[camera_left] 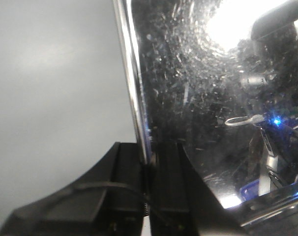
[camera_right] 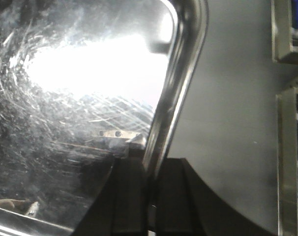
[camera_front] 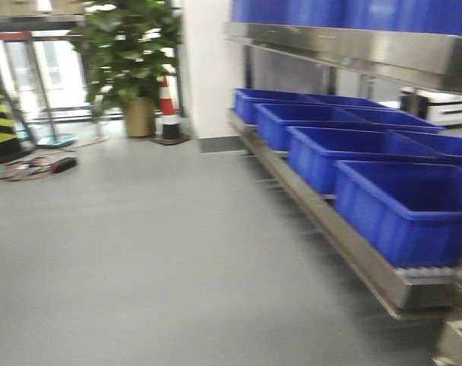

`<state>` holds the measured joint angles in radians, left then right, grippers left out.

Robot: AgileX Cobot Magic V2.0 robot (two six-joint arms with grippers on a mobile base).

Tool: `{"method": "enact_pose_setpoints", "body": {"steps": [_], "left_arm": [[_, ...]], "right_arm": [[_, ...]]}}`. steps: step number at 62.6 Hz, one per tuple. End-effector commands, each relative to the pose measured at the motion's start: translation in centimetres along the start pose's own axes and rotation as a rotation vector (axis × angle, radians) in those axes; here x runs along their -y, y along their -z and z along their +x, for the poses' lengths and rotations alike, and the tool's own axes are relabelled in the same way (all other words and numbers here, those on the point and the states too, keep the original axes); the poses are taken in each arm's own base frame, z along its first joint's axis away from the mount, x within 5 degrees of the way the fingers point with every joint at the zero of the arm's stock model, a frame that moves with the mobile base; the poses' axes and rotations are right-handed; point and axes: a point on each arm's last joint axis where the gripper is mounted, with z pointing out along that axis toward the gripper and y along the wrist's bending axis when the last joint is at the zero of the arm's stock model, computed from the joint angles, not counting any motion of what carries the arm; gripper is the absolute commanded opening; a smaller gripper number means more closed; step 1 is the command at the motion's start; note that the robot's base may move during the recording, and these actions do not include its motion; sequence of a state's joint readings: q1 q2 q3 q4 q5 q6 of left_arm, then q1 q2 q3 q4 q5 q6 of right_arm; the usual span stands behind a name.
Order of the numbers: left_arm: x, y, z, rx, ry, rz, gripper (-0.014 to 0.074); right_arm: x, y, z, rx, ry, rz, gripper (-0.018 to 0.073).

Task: Stack silver trays without gaps
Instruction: 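Drive the base away from the shelf holding the tray in both grippers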

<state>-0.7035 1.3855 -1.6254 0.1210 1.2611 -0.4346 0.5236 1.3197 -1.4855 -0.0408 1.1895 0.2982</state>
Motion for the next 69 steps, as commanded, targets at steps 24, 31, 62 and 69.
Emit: {"method": "enact_pose_setpoints", "body": {"steps": [24,31,62,69], "left_arm": [[-0.24,2.26,-0.46,0.086,-0.013,0.014,-0.0041],[-0.22,2.26,-0.45,0.085,-0.012,0.016,-0.0041],[-0.22,2.26,-0.45,0.085,-0.012,0.016,-0.0041],[-0.22,2.26,-0.45,0.085,-0.012,0.016,-0.0041]], "right_arm": [[0.55,2.07,-0.5,0.093,0.045,0.034,0.0065],[0.55,2.07,-0.5,0.093,0.045,0.034,0.0065],[0.55,2.07,-0.5,0.093,0.045,0.034,0.0065],[0.55,2.07,-0.5,0.093,0.045,0.034,0.0065]]}}
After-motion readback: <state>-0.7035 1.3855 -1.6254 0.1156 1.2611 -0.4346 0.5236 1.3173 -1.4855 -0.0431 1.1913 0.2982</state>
